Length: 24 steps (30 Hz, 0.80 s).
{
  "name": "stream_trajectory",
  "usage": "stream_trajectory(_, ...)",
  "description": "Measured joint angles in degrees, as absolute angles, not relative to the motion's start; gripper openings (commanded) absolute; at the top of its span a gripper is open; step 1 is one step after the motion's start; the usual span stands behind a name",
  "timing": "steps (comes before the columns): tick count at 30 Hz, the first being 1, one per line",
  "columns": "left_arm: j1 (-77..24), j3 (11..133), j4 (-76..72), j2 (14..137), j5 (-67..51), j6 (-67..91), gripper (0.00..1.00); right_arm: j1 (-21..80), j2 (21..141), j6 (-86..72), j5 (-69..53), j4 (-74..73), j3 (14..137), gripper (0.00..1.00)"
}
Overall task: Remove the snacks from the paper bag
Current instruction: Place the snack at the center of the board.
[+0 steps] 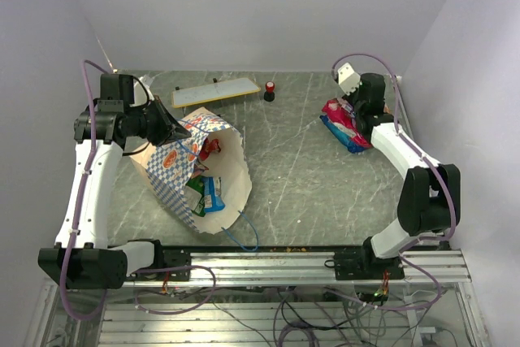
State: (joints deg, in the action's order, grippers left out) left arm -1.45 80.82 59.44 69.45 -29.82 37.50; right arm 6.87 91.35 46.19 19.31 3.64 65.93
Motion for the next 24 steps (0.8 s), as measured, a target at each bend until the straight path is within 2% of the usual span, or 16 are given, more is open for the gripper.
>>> stream_trajectory(12, -1.5, 80.0, 59.6, 69.3, -30.1, 37.4, 0.07, 8.9, 91.2, 31.7, 10.0, -3.2, 64.3, 0.00)
stream_trajectory(24, -1.5, 79.8, 60.7, 66.8, -30.3, 36.7, 0.07, 10.3, 94.6, 20.3, 9.7, -3.4, 63.2, 0.02)
